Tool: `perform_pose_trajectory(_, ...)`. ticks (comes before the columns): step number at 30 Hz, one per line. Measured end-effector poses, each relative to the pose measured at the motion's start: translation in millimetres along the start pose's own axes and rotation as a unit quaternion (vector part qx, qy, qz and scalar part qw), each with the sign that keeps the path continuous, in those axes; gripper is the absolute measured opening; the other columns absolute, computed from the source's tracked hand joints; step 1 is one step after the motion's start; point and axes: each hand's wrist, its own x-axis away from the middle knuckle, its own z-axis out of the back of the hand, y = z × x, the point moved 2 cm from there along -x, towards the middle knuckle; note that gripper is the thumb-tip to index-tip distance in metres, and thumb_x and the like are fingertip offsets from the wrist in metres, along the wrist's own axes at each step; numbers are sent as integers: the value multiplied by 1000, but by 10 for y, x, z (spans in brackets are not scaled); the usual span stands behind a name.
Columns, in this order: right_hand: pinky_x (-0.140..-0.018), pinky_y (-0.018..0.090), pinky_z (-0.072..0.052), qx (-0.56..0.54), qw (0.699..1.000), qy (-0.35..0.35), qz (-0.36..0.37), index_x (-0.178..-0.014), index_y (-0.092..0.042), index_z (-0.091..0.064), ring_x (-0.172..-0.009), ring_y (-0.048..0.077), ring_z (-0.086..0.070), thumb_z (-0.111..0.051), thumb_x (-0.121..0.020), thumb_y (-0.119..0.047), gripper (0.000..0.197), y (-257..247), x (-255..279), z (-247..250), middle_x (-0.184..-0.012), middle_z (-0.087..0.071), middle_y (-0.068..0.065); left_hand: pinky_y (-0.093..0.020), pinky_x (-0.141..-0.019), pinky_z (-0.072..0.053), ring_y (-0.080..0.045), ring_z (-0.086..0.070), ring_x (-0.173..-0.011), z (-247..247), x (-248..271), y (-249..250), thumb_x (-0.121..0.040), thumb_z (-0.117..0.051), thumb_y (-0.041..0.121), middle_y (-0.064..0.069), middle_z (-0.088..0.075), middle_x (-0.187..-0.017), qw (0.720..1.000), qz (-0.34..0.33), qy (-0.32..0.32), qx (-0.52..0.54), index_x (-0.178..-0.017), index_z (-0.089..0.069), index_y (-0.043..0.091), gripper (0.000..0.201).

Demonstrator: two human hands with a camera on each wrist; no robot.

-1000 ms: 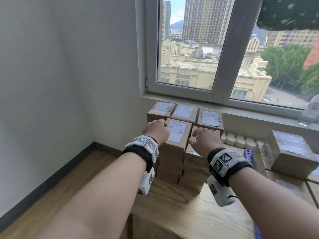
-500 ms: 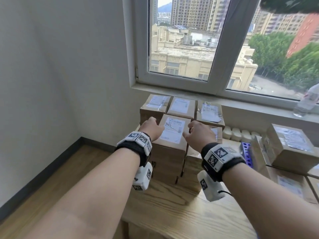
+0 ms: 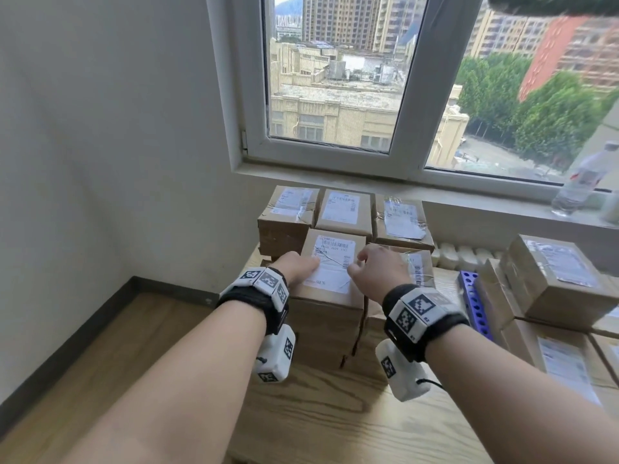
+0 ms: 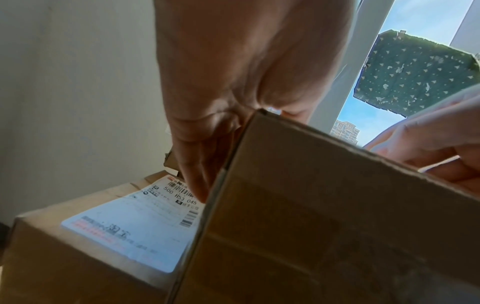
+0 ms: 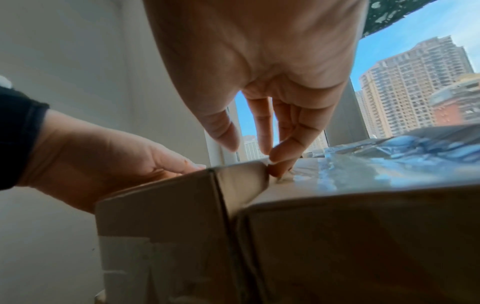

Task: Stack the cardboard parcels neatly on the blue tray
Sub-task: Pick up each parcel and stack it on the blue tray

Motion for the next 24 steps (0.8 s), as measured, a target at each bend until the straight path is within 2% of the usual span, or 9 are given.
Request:
perform_pose_trajectory(2, -88, 32, -40, -7, 1000, -3, -4, -115, -13, -63, -111, 25, -55, -51, -94, -29, 29, -27, -7, -45, -123, -58, 8, -28, -94, -35, -30, -42, -135, 25, 35, 10, -101, -42, 44, -13, -43, -149, 1000, -3, -4, 4, -147, -37, 6, 60)
perform_pose_trajectory(5, -93, 33, -41, -16, 1000, -10, -3, -125, -14, -56, -116, 25, -54, -51, -95, -28, 34, -102, 29, -77, -128, -56, 9, -32, -105, -32, -30, -35, -141, 80, 61, -4, -102, -42, 43, -14, -36, -154, 1000, 6, -7, 30, -150, -32, 5, 62)
perform_pose_trajectory(8, -96, 34, -41, -22, 1000, 3, 1, -138, -15, -45, -119, 27, -53, -54, -95, -30, 46, -166, 82, -71, -131, -56, 9, -31, -104, -37, -32, -49, -130, 123, -1, -74, -99, -48, 43, -11, -49, -144, 995, -7, -30, 96, -144, -43, 4, 60)
perform_pose_trajectory(10, -92, 34, -41, -41, 999, 18, -9, -142, -18, -39, -117, 28, -54, -57, -94, -32, 53, -189, 99, -56, -131, -56, 9, -40, -106, -42, -32, -58, -117, 187, 17, -106, -93, -54, 45, -12, -60, -132, 989, -20, -33, 145, -135, -53, 4, 58)
perform_pose_trajectory(12, -97, 38, -44, -63, 997, 32, -18, -145, -20, -34, -117, 27, -55, -60, -92, -36, 62, -217, 118, -26, -130, -57, 9, -45, -101, -47, -30, -64, -106, 284, 57, -144, -84, -60, 49, -10, -66, -117, 983, -33, -11, 178, -124, -58, 5, 60)
perform_pose_trajectory(15, -99, 42, -48, -116, 992, 53, -17, -147, -18, -33, -115, 23, -58, -65, -89, -39, 69, -282, 160, 45, -128, -60, 5, -45, -92, -55, -28, -70, -94, 450, 176, -178, -53, -67, 64, -7, -71, -106, 970, -49, 32, 238, -108, -60, 11, 77)
perform_pose_trajectory(19, -72, 27, -47, -152, 986, 71, 0, -131, -17, -55, -97, 16, -59, -62, -91, -41, 46, -353, 312, 120, -108, -64, -3, -45, -91, -55, -26, -69, -97, 554, 210, -264, -45, -66, 82, -4, -71, -108, 960, -77, 59, 261, -113, -61, 16, 95)
perform_pose_trajectory(21, -73, 28, -47, -186, 979, 84, 1, -121, -17, -60, -93, 15, -60, -61, -92, -41, 38, -353, 398, 143, -103, -64, -5, -46, -93, -54, -26, -69, -99, 550, 198, -303, -35, -63, 94, -3, -71, -111, 958, -86, 64, 267, -120, -61, 17, 115)
perform_pose_trajectory(24, -81, 33, -51, -233, 966, 110, -8, -118, -17, -58, -95, 17, -61, -62, -91, -44, 38, -308, 512, 158, -102, -63, -3, -46, -94, -53, -25, -68, -100, 543, 409, -273, -38, -63, 93, -3, -70, -112, 952, -114, 54, 280, -122, -56, 19, 112)
